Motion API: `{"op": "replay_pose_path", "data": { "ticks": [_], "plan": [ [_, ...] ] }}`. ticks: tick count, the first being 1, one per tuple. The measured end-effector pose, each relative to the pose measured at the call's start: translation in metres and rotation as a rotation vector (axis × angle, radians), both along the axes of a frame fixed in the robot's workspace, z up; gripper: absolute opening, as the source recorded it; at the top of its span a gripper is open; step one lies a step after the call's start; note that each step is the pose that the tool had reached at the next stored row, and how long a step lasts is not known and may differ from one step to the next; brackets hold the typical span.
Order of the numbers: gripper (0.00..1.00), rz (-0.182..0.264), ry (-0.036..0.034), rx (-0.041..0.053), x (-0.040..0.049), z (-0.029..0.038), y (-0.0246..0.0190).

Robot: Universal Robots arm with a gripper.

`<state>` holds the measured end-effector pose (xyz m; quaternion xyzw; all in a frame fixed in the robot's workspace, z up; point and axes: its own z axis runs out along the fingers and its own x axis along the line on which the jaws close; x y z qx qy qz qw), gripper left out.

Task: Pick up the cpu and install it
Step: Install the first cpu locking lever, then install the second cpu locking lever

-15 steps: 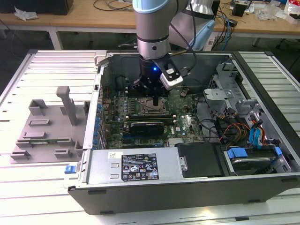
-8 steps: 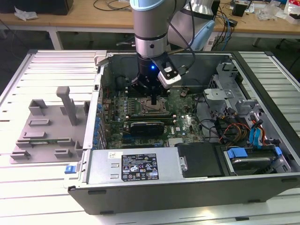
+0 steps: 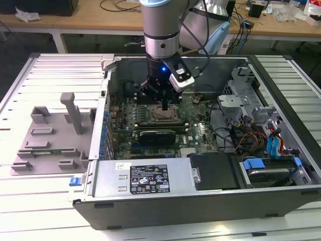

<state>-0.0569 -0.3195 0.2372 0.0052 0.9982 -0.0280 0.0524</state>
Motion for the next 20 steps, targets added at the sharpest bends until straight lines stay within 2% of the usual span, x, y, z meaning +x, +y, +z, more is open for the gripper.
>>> {"op": "replay_pose_path", "data": {
  "ticks": [20],
  "plan": [
    [0.11, 0.000, 0.0001, 0.0000, 0.0000, 0.0055, 0.0000]
  ]
}}
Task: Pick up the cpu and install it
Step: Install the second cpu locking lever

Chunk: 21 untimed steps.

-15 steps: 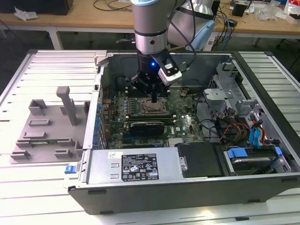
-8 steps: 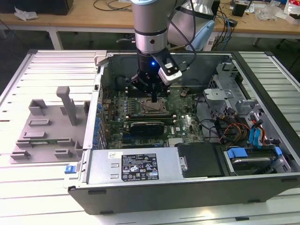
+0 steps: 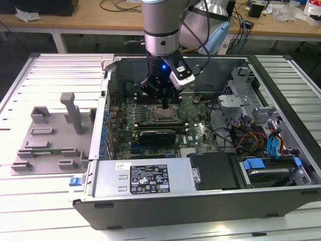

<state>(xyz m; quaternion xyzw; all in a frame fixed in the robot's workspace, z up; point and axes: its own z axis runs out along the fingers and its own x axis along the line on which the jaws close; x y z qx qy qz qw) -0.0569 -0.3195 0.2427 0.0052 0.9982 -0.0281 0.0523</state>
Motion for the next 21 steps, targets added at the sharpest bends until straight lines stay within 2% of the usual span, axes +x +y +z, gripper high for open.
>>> {"op": "replay_pose_path", "data": {
  "ticks": [3, 8, 9, 11, 13, 16, 17, 19, 21],
  "plan": [
    [0.11, 0.000, -0.0001, 0.0001, 0.0000, 0.0028, 0.0000],
    [0.11, 0.000, 0.0000, 0.0001, 0.0000, 0.0030, 0.0000],
    [0.11, 0.000, 0.0000, -0.0001, 0.0000, 0.0031, -0.0014],
    [0.11, 0.000, 0.0000, 0.0000, 0.0000, 0.0030, -0.0082],
    [0.11, 0.000, 0.0000, 0.0000, 0.0000, 0.0031, -0.0197],
    [0.11, 0.000, -0.0001, 0.0012, -0.0001, 0.0030, -0.0332],
    [0.11, 0.000, -0.0002, 0.0022, -0.0015, 0.0024, -0.0344],
    [0.11, 0.000, 0.0003, 0.0027, -0.0034, -0.0004, -0.0345],
    [0.11, 0.000, 0.0003, 0.0026, -0.0034, -0.0004, -0.0345]
  ]
}}
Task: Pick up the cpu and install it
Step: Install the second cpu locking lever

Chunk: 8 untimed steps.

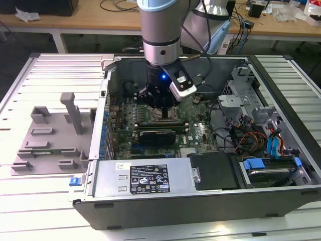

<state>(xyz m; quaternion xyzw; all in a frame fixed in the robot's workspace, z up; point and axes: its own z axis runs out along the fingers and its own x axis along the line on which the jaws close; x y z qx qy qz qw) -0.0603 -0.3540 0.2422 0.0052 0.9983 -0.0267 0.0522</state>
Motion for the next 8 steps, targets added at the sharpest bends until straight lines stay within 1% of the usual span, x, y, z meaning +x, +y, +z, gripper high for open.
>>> {"op": "replay_pose_path", "data": {
  "ticks": [1, 3, 4, 5, 6, 8],
  "plan": [
    [0.11, 0.000, 0.0001, 0.0001, 0.0000, -0.0001, 0.0000],
    [0.11, 0.000, 0.0315, 0.0002, 0.0000, -0.0009, 0.0000],
    [0.11, 0.000, 0.0448, -0.0001, -0.0001, -0.0010, 0.0000],
    [0.11, 0.000, 0.0474, -0.0001, 0.0000, -0.0010, 0.0000],
    [0.11, 0.000, 0.0481, 0.0003, -0.0003, -0.0015, 0.0000],
    [0.11, 0.001, 0.0482, 0.0005, -0.0028, -0.0051, 0.0000]
  ]
}}
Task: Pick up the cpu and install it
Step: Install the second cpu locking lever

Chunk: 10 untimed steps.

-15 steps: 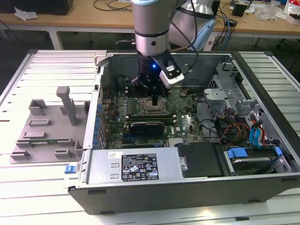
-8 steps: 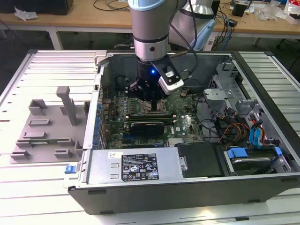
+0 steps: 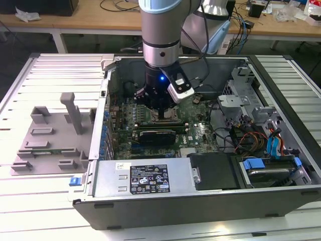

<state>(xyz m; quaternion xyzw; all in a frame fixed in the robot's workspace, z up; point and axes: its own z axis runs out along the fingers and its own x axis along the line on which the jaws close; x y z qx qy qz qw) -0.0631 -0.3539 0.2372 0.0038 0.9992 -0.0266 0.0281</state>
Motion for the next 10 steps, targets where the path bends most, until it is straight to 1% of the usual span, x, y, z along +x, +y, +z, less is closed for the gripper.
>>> {"op": "replay_pose_path", "data": {
  "ticks": [1, 3, 4, 5, 7, 8, 9, 10],
  "plan": [
    [0.11, 0.002, 0.0000, 0.0001, -0.0008, -0.0017, 0.0000],
    [0.11, 0.016, 0.0000, 0.0004, -0.0021, -0.0072, 0.0000],
    [0.11, 0.037, 0.0000, 0.0004, -0.0033, -0.0105, 0.0001],
    [0.11, 0.044, 0.0001, 0.0003, -0.0041, -0.0112, 0.0001],
    [0.11, 0.050, 0.0000, 0.0012, -0.0098, -0.0129, 0.0002],
    [0.11, 0.051, 0.0001, 0.0029, -0.0110, -0.0138, 0.0001],
    [0.11, 0.051, 0.0000, 0.0082, -0.0110, -0.0147, 0.0001],
    [0.11, 0.051, -0.0002, 0.0092, -0.0110, -0.0147, 0.0001]
  ]
}}
